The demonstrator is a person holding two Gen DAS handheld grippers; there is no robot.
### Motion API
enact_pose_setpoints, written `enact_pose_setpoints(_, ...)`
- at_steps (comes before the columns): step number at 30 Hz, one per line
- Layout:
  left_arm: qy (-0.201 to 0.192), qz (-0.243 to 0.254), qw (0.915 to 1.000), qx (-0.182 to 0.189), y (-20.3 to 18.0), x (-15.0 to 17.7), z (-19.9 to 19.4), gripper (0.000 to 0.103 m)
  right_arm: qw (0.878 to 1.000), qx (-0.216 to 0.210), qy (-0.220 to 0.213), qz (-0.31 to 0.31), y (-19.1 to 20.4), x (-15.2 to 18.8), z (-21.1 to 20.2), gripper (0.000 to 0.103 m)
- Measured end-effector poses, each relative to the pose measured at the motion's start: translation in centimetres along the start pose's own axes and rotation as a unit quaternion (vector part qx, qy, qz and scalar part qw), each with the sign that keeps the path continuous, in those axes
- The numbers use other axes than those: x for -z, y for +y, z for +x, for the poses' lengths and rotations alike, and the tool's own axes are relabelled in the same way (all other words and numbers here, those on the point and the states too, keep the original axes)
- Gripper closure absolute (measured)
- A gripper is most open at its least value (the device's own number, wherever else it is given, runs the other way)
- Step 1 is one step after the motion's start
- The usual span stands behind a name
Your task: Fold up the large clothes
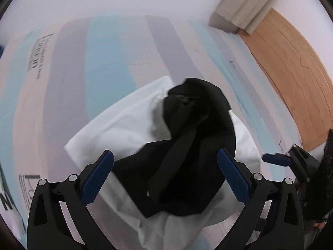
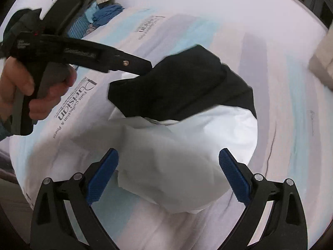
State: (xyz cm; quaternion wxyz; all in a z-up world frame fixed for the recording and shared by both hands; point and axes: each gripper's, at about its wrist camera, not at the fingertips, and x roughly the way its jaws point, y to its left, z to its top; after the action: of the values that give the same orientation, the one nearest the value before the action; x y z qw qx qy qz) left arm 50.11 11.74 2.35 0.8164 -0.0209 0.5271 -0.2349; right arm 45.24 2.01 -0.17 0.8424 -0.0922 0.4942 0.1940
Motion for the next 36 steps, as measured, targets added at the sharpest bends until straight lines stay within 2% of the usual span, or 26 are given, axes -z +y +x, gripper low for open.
enact_pose_setpoints(2, 0.003, 0.006, 1.0, 0.004, -0.5, -0.2, 0.3, 0.006, 1.0, -0.021, -0.006, 0.007, -0.8, 0.1, 0.2, 0.01)
enact_pose_setpoints(7, -0.021, 0.029, 0.9989, 0.03, -2.0, -0.2, -1.3, 0.006, 0.997, -0.066, -0.022, 0.041, -2.8, -0.4, 0.3, 0.01)
enact_pose_setpoints(10, -0.03, 0.039, 0.9976, 0.048, -2.7, -0.1, -1.9, 0.006, 0.997, -0.058, -0.021, 0.046, -3.1, -0.7, 0.5, 0.01)
enact_pose_setpoints(14, -0.003, 0.062, 0.9969, 0.047, -4.0, -0.3, 0.3, 0.006, 0.997, -0.064, -0.022, 0.031, -3.0, -0.4, 1.0, 0.01)
enact_pose_setpoints(19, 0.02, 0.06, 0.9975, 0.031, -3.6, -0.5, 3.5, 0.006, 0.995, -0.091, -0.042, -0.011, -1.4, 0.6, 1.2, 0.01)
enact_pose_setpoints(21, 0.023, 0.048, 0.9983, 0.023, -3.2, -0.5, 4.2, 0.011, 0.995, -0.089, -0.043, -0.023, -0.6, 0.6, 1.8, 0.01)
enact_pose_setpoints(24, 0.027, 0.034, 0.999, 0.012, -2.5, -0.9, 5.5, 0.028, 0.995, -0.078, -0.039, -0.04, 0.1, 0.6, 3.7, 0.01)
enact_pose_setpoints(26, 0.036, 0.031, 0.9989, -0.004, -2.2, -0.9, 6.1, 0.05, 0.995, -0.088, -0.03, -0.037, 0.0, 0.6, 4.7, 0.011)
enact_pose_setpoints(27, 0.04, 0.032, 0.9986, -0.013, -2.0, -0.8, 6.4, 0.053, 0.995, -0.091, -0.027, -0.03, -0.3, 0.7, 5.2, 0.014)
enact_pose_setpoints(29, 0.045, 0.029, 0.9982, -0.026, -1.7, -0.7, 6.7, 0.067, 0.993, -0.118, -0.014, -0.008, -1.0, 0.8, 5.9, 0.031)
enact_pose_setpoints(30, 0.044, 0.025, 0.9983, -0.027, -1.5, -0.7, 6.8, 0.069, 0.992, -0.127, -0.012, -0.001, -1.3, 0.8, 5.9, 0.036)
enact_pose_setpoints(32, 0.04, 0.018, 0.9986, -0.031, -1.1, -1.1, 6.4, 0.08, 0.991, -0.131, -0.001, 0.0, -1.4, 1.1, 6.0, 0.061)
enact_pose_setpoints(35, 0.039, 0.012, 0.9982, -0.043, -0.3, -1.7, 6.1, 0.089, 0.992, -0.129, 0.007, -0.013, -1.2, 1.5, 5.6, 0.077)
enact_pose_setpoints(36, 0.043, 0.009, 0.998, -0.045, -0.2, -2.1, 6.1, 0.091, 0.991, -0.128, 0.01, -0.02, -1.1, 1.6, 5.5, 0.079)
